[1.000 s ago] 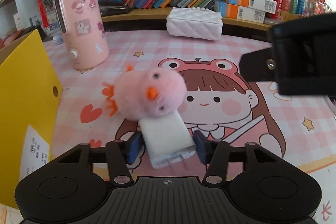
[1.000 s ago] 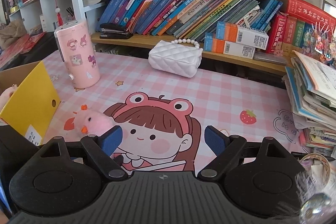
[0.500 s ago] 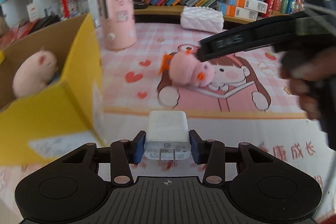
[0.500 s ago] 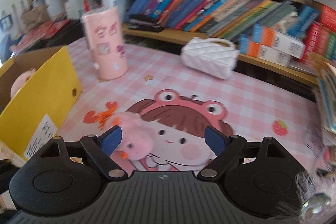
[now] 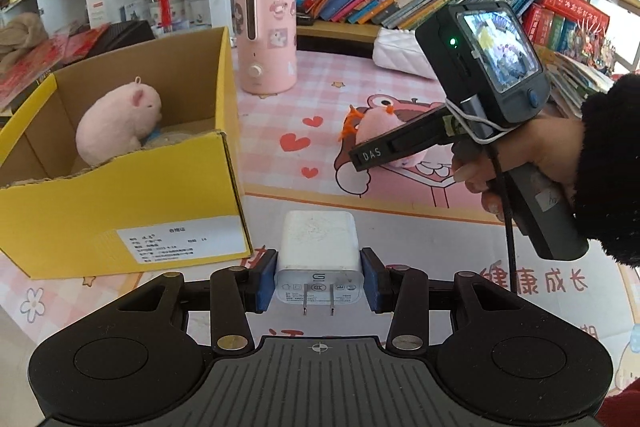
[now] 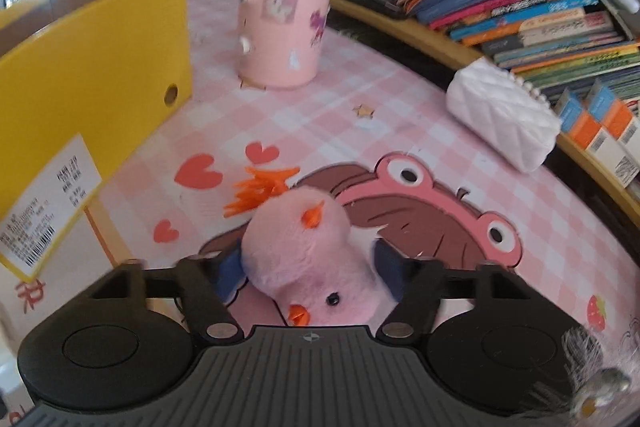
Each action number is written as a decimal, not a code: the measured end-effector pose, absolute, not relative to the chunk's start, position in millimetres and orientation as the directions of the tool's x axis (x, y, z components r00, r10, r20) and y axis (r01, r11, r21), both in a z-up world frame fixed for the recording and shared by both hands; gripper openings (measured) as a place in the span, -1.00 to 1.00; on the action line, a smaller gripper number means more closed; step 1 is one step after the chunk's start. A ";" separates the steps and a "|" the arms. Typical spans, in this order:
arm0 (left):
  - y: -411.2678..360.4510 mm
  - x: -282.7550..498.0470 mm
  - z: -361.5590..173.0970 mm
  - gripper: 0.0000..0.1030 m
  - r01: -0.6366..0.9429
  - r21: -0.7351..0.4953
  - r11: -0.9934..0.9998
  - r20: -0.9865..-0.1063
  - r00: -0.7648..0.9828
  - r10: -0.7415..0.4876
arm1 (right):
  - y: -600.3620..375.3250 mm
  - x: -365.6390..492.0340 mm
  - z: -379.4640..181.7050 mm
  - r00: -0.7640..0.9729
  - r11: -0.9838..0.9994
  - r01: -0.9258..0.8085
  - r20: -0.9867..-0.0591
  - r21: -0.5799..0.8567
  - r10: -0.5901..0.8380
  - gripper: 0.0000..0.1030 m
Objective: Organize objects
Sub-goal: 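Carry the charger and plush chick toward the cardboard box with both tools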
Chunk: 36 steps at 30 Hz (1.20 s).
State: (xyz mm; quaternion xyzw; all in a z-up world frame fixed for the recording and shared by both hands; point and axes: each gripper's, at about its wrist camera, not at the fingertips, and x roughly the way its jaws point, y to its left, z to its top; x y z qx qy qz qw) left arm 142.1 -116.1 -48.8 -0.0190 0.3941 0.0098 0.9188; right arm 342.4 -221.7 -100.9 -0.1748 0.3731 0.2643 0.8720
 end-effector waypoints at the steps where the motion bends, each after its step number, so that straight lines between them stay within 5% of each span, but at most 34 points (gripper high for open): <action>1: -115.9 140.9 -47.3 -0.19 -0.031 -0.029 0.999 -0.721 0.693 0.001 | -221.8 341.7 -100.4 0.583 0.801 -0.588 -0.744 -0.109 0.327 0.10; 16: -80.4 108.5 -18.0 -0.19 0.009 -0.110 0.994 -0.642 0.763 -0.078 | -267.9 235.2 -33.1 0.641 0.927 -0.364 -0.699 0.086 0.316 0.08; 36: 17.9 17.5 -3.6 -0.19 0.004 -0.130 0.992 -0.608 0.789 -0.083 | -185.8 82.1 -15.0 0.641 0.944 -0.318 -0.714 0.087 0.282 0.09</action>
